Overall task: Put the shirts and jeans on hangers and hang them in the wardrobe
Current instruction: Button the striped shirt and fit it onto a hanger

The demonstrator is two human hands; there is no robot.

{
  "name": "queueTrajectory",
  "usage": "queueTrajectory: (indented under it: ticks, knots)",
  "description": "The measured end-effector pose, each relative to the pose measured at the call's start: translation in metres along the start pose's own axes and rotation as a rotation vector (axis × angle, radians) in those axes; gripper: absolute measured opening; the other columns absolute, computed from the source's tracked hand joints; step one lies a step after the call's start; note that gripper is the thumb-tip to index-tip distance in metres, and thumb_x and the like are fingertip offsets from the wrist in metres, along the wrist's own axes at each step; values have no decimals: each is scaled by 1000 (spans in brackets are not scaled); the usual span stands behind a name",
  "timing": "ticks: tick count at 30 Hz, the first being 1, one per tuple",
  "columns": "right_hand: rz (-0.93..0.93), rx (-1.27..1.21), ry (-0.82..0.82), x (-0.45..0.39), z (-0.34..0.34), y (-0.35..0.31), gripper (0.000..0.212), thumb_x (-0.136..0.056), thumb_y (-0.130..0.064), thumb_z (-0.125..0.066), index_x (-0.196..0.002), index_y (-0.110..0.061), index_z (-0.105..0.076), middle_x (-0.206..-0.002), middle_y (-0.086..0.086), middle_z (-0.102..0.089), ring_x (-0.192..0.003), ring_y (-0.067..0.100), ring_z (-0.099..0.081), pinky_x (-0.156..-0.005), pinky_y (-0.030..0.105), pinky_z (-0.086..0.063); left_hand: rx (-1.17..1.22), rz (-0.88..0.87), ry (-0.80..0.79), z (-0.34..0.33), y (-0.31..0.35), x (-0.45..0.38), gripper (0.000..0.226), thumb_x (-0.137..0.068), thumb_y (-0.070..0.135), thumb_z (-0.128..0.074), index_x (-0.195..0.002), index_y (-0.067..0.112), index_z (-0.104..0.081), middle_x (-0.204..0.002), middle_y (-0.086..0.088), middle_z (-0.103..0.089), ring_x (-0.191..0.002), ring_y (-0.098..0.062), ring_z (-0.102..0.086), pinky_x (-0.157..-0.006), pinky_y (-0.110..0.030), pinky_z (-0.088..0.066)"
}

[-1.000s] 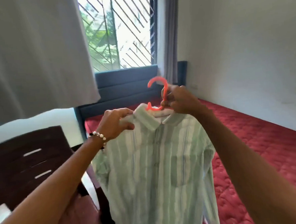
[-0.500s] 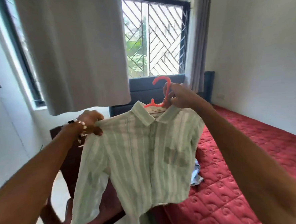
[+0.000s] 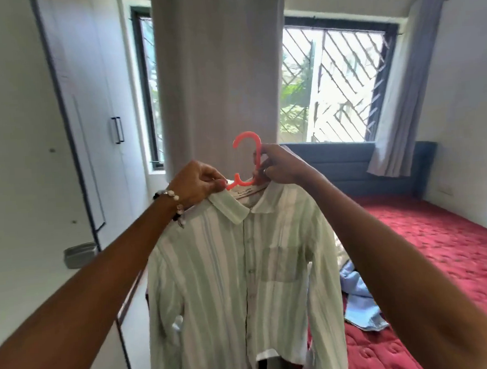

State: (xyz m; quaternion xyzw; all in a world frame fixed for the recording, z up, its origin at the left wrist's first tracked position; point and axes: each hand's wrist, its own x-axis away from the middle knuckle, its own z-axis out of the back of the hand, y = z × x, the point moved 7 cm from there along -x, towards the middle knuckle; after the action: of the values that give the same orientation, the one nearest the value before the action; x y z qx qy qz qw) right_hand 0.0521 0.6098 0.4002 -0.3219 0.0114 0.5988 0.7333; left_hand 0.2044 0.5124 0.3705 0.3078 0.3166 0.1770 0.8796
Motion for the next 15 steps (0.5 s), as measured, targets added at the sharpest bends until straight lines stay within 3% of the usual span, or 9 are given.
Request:
queueTrajectory:
  ticks: [3, 5, 7, 10, 13, 15]
  knots:
    - [103, 89, -81, -14, -21, -36, 15, -77, -2, -63, -89, -12, -62, -91, 11, -70, -90, 30, -67, -84, 43, -54, -154, -14, 192, 27, 7, 21, 11, -73, 20, -81, -82, 14, -76, -76, 1, -74, -74, -5, -69, -76, -19, -53]
    - [187, 164, -101, -21, -31, -63, 13, -77, -7, -66, -90, -7, -67, -93, 11, -71, -90, 28, -66, -83, 42, -53, -188, 63, 241, 47, 3, 36, 20, -71, 31, -82, -84, 17, -76, -73, 5, -72, -72, -5, -67, -70, -19, -52]
    - [255, 102, -91, -27, -36, -86, 14, -75, -6, -67, -89, -4, -67, -88, 11, -72, -85, 27, -68, -79, 40, -54, -228, 165, 185, 66, 1, 51, 41, -70, 42, -80, -102, 20, -69, -84, 7, -71, -76, -5, -64, -66, -18, -46]
    - [328, -182, -91, -31, -37, -119, 13, -70, -4, -64, -82, -9, -62, -67, 1, -70, -67, 17, -70, -67, 32, -55, -441, 230, 120, 87, 10, 74, 56, -71, 46, -78, -119, 23, -64, -111, 2, -66, -100, -17, -61, -80, -24, -44]
    - [435, -357, -126, -33, -39, -165, 23, -76, 4, -60, -82, -18, -56, -62, -1, -71, -64, 21, -72, -69, 45, -60, -510, 181, 425, 128, 31, 106, 31, -79, 38, -74, -104, 20, -73, -99, -2, -72, -92, -19, -65, -71, -21, -40]
    - [536, -363, -119, -31, -39, -205, 19, -75, -8, -63, -83, -22, -54, -66, -2, -73, -67, 20, -73, -74, 47, -59, -561, 188, 602, 158, 43, 133, 23, -81, 38, -72, -97, 22, -75, -89, -3, -74, -85, -21, -66, -66, -21, -39]
